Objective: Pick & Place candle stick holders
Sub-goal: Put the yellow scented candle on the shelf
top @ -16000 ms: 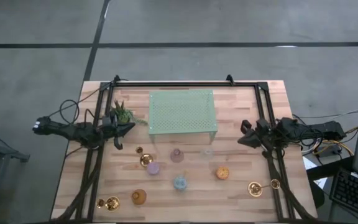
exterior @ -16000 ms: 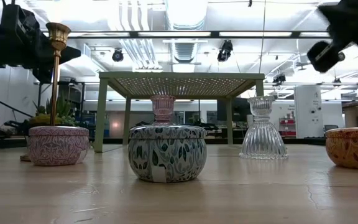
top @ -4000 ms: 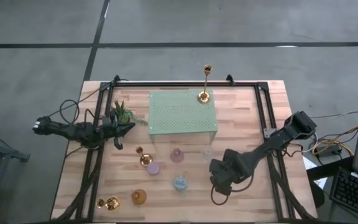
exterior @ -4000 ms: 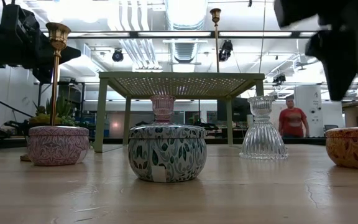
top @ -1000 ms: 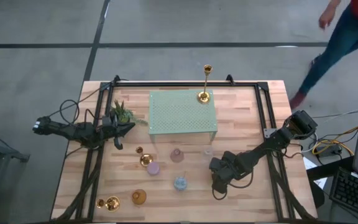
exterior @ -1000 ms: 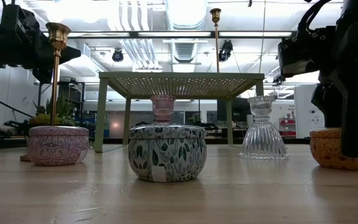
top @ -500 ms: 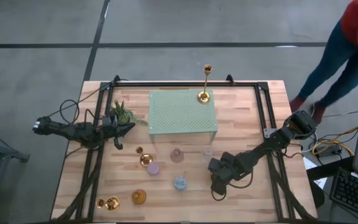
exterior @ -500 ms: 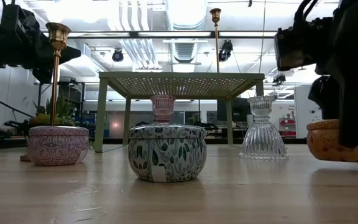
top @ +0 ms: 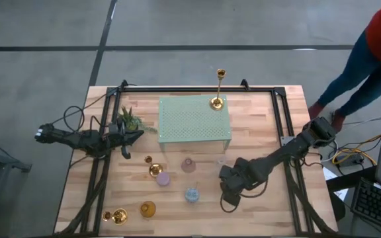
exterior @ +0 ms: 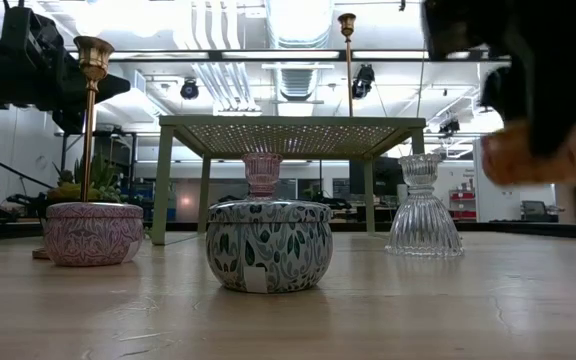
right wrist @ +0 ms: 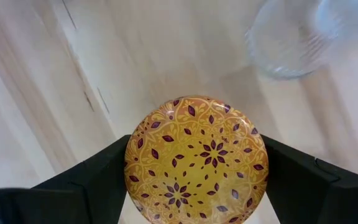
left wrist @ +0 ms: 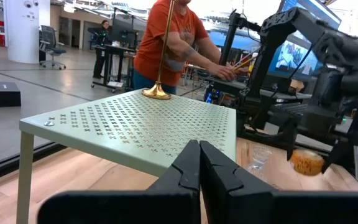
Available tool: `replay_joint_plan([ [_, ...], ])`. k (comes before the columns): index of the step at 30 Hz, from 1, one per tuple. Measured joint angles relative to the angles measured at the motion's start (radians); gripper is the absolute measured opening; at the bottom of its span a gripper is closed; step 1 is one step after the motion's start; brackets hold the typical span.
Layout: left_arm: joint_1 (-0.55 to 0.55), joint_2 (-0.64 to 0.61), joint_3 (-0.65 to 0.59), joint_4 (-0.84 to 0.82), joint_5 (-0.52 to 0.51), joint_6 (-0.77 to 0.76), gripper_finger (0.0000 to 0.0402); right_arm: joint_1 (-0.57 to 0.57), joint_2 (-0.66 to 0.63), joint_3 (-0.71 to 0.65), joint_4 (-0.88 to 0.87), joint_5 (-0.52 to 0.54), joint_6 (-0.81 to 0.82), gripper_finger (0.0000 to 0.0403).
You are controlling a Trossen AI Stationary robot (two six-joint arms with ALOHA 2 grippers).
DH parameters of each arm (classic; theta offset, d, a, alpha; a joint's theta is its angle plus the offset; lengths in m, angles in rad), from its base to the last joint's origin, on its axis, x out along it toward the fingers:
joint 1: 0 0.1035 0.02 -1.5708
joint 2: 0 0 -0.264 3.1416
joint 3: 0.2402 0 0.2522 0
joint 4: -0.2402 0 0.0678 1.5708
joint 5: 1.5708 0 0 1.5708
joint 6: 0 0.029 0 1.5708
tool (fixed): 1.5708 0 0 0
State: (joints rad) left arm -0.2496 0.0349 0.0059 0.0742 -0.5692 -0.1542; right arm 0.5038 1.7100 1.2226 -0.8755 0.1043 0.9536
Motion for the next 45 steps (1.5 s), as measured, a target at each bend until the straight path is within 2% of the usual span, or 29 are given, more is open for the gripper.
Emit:
replay_joint_plan([
  [10, 0.0, 0.0, 0.0, 0.0, 0.0, 0.0, 0.0003, -0.119, -0.001, 0.238, -0.193, 0.059, -0.174, 0.0304],
  [24, 0.0, 0.0, 0.0, 0.0, 0.0, 0.0, 0.0003, -0.406, -0.002, 0.444, -0.332, 0.082, -0.358, 0.0305],
  [37, 0.0, 0.0, 0.0, 0.0, 0.0, 0.0, 0.0003, -0.628, -0.002, 0.436, -0.343, 0.079, -0.475, 0.0305],
  [45, 0.0, 0.0, 0.0, 0.0, 0.0, 0.0, 0.0003, -0.694, -0.002, 0.383, -0.222, 0.045, -0.49, 0.0312],
])
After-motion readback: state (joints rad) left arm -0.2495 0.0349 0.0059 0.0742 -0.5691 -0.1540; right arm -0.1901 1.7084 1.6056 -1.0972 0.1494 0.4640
